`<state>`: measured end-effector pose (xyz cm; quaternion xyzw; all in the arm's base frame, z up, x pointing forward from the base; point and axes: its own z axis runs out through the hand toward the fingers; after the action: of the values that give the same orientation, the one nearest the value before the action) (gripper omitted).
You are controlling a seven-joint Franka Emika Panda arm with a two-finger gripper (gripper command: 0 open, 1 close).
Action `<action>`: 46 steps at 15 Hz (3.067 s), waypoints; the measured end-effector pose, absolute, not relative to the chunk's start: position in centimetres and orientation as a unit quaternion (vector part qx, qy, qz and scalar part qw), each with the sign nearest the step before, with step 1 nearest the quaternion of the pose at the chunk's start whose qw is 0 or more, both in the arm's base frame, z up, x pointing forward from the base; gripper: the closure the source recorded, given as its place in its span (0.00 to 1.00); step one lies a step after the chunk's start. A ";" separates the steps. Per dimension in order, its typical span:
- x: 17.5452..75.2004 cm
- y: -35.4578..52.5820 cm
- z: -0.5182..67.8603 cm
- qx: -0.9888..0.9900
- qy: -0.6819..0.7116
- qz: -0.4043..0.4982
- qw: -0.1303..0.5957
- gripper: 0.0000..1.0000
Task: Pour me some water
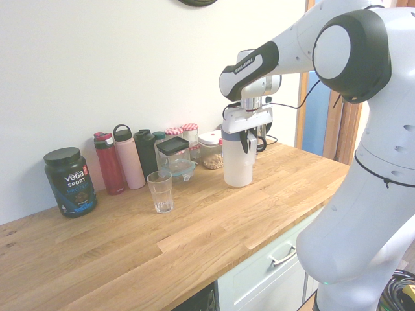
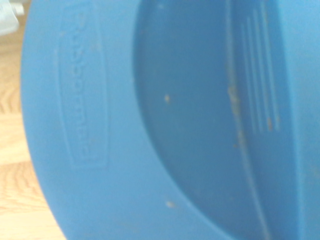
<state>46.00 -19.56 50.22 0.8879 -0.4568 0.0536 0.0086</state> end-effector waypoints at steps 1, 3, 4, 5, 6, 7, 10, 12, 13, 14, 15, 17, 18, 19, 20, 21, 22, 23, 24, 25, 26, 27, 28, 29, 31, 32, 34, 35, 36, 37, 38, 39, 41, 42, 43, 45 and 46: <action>45.8 -19.5 51.1 0.889 -0.454 0.059 0.007 1.00; 44.9 -18.9 53.3 0.898 -0.435 0.068 0.000 1.00; 44.4 -18.2 54.6 0.907 -0.415 0.074 -0.007 1.00; 44.0 -17.3 55.8 0.917 -0.391 0.082 -0.015 1.00; 43.7 -16.2 56.8 0.927 -0.364 0.090 -0.018 1.00; 43.6 -15.2 57.6 0.936 -0.337 0.098 -0.017 1.00; 43.7 -12.3 58.7 0.962 -0.251 0.106 -0.007 1.00; 43.4 -10.5 59.1 0.977 -0.193 0.095 0.004 1.00; 43.4 -9.7 59.2 0.982 -0.164 0.089 0.010 1.00; 43.4 -8.8 59.3 0.987 -0.136 0.082 0.016 1.00; 43.6 -7.8 59.5 0.991 -0.107 0.075 0.024 1.00; 44.4 -6.0 59.7 0.996 -0.052 0.059 0.044 1.00; 44.9 -5.0 59.7 0.997 -0.027 0.049 0.059 1.00; 45.5 -4.1 59.4 0.996 -0.004 0.038 0.078 1.00; 46.0 -3.1 59.2 0.995 0.019 0.028 0.098 1.00; 46.4 -2.2 59.0 0.992 0.039 0.018 0.120 1.00; 46.7 -1.2 58.7 0.988 0.058 0.007 0.142 1.00; 47.0 -0.2 58.6 0.984 0.074 -0.001 0.164 1.00; 47.2 0.8 58.5 0.979 0.088 -0.008 0.183 1.00; 47.4 1.8 58.5 0.975 0.099 -0.014 0.196 1.00; 47.7 2.8 58.6 0.972 0.108 -0.019 0.209 1.00; 48.0 3.8 58.7 0.968 0.114 -0.024 0.222 1.00; 48.5 4.9 58.6 0.965 0.117 -0.027 0.234 1.00; 49.1 6.0 58.3 0.962 0.119 -0.030 0.245 1.00; 50.4 7.5 57.2 0.956 0.120 -0.039 0.265 1.00; 51.0 7.9 56.6 0.953 0.118 -0.045 0.276 1.00; 52.2 8.4 55.2 0.947 0.115 -0.058 0.294 1.00; 52.6 8.4 54.6 0.945 0.114 -0.064 0.301 1.00; 52.9 8.3 54.0 0.942 0.114 -0.070 0.307 1.00; 53.2 8.2 53.4 0.940 0.115 -0.075 0.313 1.00; 53.5 8.0 53.0 0.937 0.115 -0.079 0.320 1.00; 53.8 7.7 52.5 0.934 0.115 -0.084 0.327 1.00; 54.3 7.0 51.7 0.930 0.114 -0.092 0.336 1.00; 54.5 6.7 51.3 0.929 0.112 -0.096 0.339 1.00; 54.7 6.4 51.0 0.928 0.111 -0.099 0.342 1.00; 54.9 5.8 50.7 0.925 0.107 -0.104 0.348 1.00; 54.9 5.6 50.7 0.924 0.106 -0.106 0.353 1.00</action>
<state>54.87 5.62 50.74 0.9235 0.1062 -0.1057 0.3531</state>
